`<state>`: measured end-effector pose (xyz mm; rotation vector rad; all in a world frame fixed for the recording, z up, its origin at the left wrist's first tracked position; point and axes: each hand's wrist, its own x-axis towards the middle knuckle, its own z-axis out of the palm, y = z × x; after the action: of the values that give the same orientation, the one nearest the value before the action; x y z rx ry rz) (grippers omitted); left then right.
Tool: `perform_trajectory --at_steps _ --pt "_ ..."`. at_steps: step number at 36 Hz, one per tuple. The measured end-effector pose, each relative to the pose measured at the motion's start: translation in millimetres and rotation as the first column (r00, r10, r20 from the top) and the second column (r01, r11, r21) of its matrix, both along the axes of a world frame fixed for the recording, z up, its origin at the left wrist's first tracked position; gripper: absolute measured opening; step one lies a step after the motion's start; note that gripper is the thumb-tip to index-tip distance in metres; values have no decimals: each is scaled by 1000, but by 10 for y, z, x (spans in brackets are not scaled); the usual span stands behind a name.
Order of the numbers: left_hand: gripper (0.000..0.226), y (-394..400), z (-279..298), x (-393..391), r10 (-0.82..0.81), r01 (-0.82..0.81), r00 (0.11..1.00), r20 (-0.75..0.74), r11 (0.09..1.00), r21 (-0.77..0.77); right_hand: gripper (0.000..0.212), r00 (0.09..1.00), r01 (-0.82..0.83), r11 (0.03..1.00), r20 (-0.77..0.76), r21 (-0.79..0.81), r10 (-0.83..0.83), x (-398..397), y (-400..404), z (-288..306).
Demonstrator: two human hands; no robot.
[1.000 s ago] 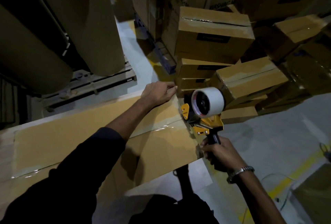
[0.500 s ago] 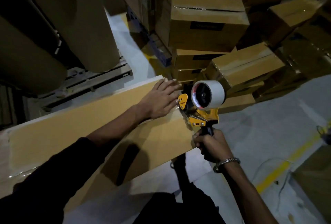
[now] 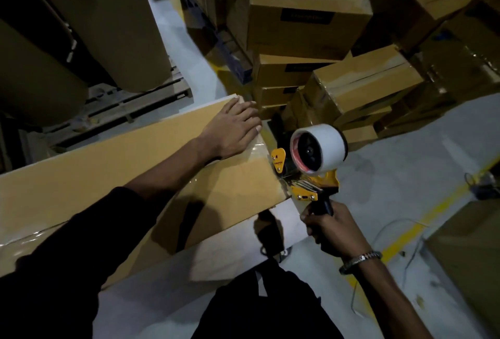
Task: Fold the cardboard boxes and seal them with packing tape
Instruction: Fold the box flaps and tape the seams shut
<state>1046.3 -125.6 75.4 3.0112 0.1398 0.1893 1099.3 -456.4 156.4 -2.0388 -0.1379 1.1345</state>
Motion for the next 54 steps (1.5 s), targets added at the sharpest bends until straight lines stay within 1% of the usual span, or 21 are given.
perform_trajectory --at_steps 3,5,7,8,12,14,16,20,23,25,31,35,37,39,42,47,51,54 --pt "48 -102 83 -51 1 1 999 43 999 -55 6 1000 29 1000 5 9 -29 -33 33 -31" --pt "43 -276 125 -95 -65 70 993 94 996 -51 7 999 35 999 4 4 -35 -43 36 -51" --pt "39 -486 96 -115 -136 139 987 85 990 -32 6 999 43 999 -9 -4 -44 -42 25 -79" --pt "37 -568 68 -124 -142 146 987 71 988 -48 7 999 50 999 -18 -2 -50 -46 18 -93" --pt "32 -649 -29 -154 -52 67 993 105 988 -140 12 996 81 995 -45 51 -79 -59 9 -115" --pt "30 -660 -55 -153 -48 68 990 133 986 -153 12 997 73 995 -46 70 -70 -53 -10 -97" --pt "29 -666 -72 -141 -57 78 988 142 986 -147 9 998 51 996 -40 75 -48 -38 -47 -85" --pt "32 -653 -80 -133 -37 56 991 130 989 -139 6 1000 -2 998 19 55 1 -48 -215 -97" --pt "23 -678 -68 -129 -47 62 992 121 990 -124 6 1000 -10 999 24 50 9 -111 -415 -123" --pt "22 -701 -39 -132 -39 50 994 98 992 -116 2 1000 6 998 2 65 -6 -167 -550 -149" --pt "31 -948 86 -191 58 -53 996 64 995 -90 3 999 45 996 9 79 -46 -298 -757 -237" --pt "38 -1265 -25 -363 3 2 998 59 996 -92 11 999 50 994 17 92 -52 -329 -772 -254" --pt "42 -1415 -94 -434 19 -11 998 57 991 -131 14 998 55 992 21 111 -58 -343 -768 -266" --pt "45 -1465 -98 -452 70 -59 996 55 982 -181 16 998 51 990 21 129 -54 -359 -772 -268" --pt "45 -1468 -37 -427 88 -78 995 42 977 -199 11 999 42 988 28 148 -47 -354 -803 -251" --pt "41 -1428 -42 -395 84 -78 996 33 984 -163 8 998 0 992 57 127 -7 -337 -969 -213" --pt "39 -1434 -67 -378 78 -72 996 35 986 -152 9 999 37 990 31 137 -41 -408 -1040 -269" --pt "39 -1429 -75 -375 84 -78 996 36 987 -144 14 997 77 988 11 136 -79 -499 -992 -350"
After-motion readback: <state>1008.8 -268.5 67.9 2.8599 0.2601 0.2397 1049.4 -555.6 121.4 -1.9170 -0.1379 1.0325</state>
